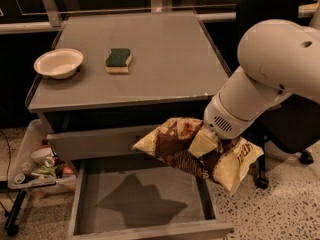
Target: Place brown chip bag into middle drawer
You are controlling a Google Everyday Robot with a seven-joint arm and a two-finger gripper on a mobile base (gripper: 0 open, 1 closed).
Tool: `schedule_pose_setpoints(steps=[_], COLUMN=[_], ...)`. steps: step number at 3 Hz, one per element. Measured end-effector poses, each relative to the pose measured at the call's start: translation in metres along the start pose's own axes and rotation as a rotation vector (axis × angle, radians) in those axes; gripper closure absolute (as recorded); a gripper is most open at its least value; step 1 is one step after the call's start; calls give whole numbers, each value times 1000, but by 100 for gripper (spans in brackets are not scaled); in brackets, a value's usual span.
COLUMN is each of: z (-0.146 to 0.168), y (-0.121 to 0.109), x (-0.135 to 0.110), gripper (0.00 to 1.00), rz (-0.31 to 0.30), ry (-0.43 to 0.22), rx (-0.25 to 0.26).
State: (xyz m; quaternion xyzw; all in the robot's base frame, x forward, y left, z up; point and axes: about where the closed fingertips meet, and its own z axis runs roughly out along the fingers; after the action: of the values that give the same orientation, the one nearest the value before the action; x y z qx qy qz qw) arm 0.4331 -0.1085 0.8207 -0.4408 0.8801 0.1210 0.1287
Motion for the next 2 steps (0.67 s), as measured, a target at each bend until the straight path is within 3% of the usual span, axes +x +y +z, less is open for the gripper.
schedule_pose_setpoints(steps=[1, 2], z=[41, 93], y=[6, 10], x=[9, 15], gripper=[100, 100], rz=[18, 48], ry=[27, 4], rx=[-61, -113])
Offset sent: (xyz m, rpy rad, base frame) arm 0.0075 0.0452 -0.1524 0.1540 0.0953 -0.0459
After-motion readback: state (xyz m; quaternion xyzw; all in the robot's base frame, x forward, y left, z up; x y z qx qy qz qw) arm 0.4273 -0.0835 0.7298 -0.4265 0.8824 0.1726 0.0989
